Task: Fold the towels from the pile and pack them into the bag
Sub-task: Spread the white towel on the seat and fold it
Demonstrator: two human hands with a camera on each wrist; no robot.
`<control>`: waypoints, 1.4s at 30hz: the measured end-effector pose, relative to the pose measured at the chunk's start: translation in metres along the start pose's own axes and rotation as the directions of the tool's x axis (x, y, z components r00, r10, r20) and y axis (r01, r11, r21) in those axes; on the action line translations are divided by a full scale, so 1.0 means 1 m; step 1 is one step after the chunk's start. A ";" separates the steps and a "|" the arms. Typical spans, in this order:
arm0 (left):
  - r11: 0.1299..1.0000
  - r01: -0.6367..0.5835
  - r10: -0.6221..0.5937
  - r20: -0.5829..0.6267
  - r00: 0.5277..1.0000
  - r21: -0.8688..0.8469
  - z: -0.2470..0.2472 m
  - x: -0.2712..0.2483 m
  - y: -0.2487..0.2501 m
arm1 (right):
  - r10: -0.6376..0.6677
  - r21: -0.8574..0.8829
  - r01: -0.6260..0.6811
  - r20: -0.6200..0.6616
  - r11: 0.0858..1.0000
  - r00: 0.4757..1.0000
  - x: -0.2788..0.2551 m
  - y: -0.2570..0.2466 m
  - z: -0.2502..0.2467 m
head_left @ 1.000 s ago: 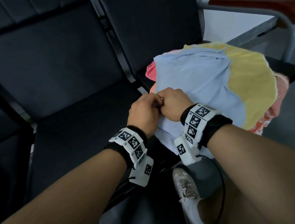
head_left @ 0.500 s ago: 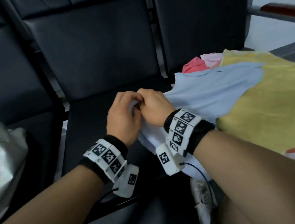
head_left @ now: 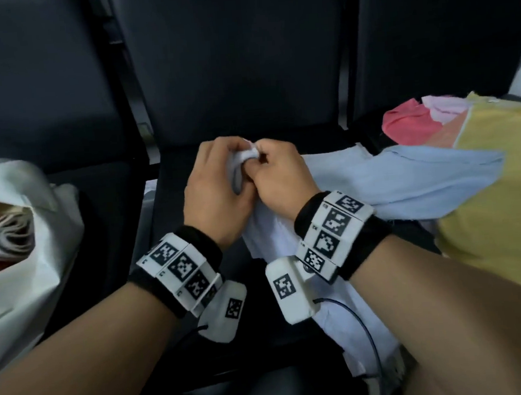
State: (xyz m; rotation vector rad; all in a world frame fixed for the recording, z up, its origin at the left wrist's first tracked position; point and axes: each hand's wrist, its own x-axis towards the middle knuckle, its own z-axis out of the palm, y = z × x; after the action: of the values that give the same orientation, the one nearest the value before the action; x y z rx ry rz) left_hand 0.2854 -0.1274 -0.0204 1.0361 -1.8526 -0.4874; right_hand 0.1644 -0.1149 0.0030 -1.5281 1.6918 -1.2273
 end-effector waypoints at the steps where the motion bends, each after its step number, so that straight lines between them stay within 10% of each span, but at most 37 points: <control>1: 1.000 0.015 -0.015 -0.002 1.000 0.000 -0.003 0.001 -0.003 | -0.001 0.040 0.001 -0.005 0.999 1.000 0.002 0.001 0.003; 11: 0.948 0.315 -0.319 0.121 0.940 0.053 -0.016 0.009 -0.044 | 0.084 0.368 -0.074 -0.013 0.927 0.996 0.033 0.006 0.019; 20: 0.947 0.306 -0.292 0.135 0.947 -0.097 -0.012 0.014 -0.052 | -0.111 -0.149 0.110 -0.001 0.983 0.994 0.026 0.027 0.016; 27: 0.968 0.246 -0.236 0.142 0.961 -0.059 -0.014 0.017 -0.050 | -0.245 -0.248 0.334 0.330 0.910 0.912 0.021 0.023 0.019; 42: 0.938 0.340 -0.345 0.139 0.928 0.065 -0.030 0.019 -0.061 | 0.045 -0.202 -0.052 -0.040 0.978 0.998 0.036 0.026 0.019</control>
State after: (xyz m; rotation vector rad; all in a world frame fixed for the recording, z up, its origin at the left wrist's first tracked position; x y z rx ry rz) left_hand 0.3347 -0.1752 -0.0377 1.3941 -1.8206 -0.7544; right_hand 0.1612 -0.1557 -0.0216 -1.5796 1.9156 -1.0904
